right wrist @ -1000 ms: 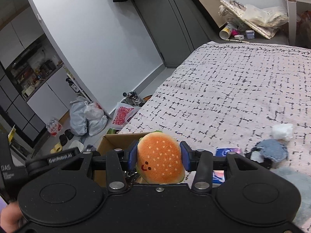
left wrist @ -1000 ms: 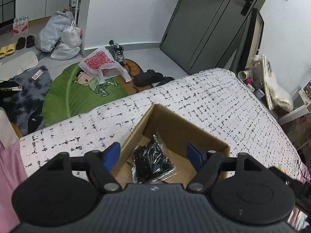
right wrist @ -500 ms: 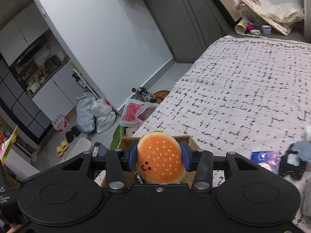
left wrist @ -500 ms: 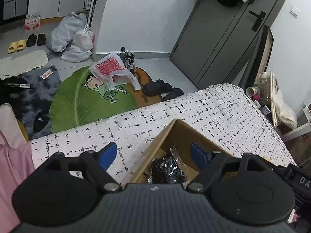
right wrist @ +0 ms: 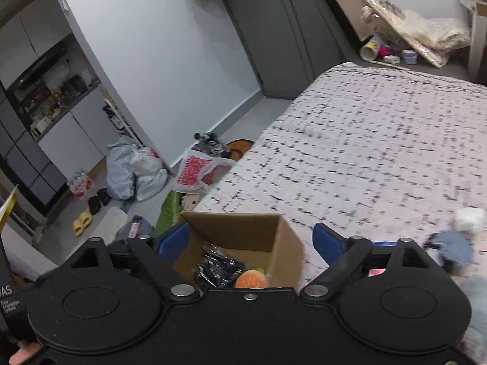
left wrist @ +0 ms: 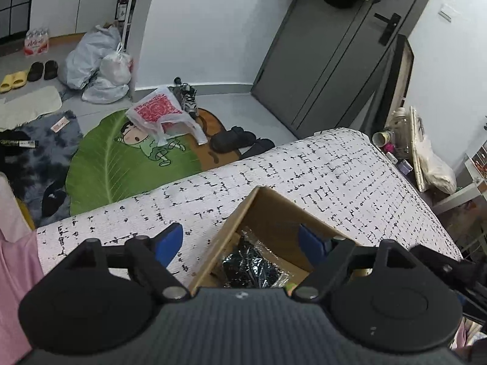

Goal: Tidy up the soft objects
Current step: 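Lower the burger plush into the box and open the right tool, then move the left tool to the light-blue plush and grasp it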

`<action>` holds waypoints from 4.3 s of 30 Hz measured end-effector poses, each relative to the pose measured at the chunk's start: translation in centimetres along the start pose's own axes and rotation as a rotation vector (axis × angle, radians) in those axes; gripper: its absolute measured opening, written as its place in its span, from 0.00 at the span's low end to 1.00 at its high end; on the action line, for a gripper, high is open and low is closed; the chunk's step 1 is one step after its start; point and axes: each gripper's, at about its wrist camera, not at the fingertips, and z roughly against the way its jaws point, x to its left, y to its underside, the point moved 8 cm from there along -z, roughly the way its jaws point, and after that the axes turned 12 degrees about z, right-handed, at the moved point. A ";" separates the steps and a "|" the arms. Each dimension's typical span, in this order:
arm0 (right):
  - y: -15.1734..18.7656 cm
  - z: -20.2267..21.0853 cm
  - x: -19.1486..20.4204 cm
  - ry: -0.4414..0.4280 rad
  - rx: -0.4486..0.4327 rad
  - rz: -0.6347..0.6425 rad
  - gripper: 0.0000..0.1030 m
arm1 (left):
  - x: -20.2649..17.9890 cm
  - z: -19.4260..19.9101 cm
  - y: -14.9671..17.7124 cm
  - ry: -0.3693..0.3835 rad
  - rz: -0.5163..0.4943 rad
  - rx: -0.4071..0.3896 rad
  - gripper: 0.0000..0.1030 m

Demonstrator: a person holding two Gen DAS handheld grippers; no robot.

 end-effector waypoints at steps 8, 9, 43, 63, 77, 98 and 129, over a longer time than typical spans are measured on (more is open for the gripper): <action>-0.2 5.4 -2.6 0.061 -0.041 0.025 1.00 | -2.0 1.6 0.8 0.051 -0.021 -0.018 0.94; -0.2 5.9 -3.0 0.067 -0.042 0.023 1.00 | -2.3 1.9 1.0 0.058 -0.037 -0.017 0.95; 4.0 18.3 -12.1 0.139 -0.128 0.013 1.00 | -11.5 11.4 6.1 0.134 -0.237 -0.081 0.96; 8.9 18.5 -18.5 0.112 -0.086 -0.157 1.00 | -16.2 12.8 11.8 0.127 -0.354 -0.060 0.96; 12.5 17.5 -24.0 0.091 -0.007 -0.410 1.00 | -19.3 10.2 16.9 0.087 -0.417 -0.009 0.95; 14.6 14.4 -28.1 0.117 0.055 -0.534 0.97 | -24.3 4.0 23.6 0.144 -0.370 0.182 0.61; 14.4 9.9 -24.9 -0.023 0.116 -0.571 0.91 | -20.4 -0.3 25.3 0.015 -0.260 0.311 0.58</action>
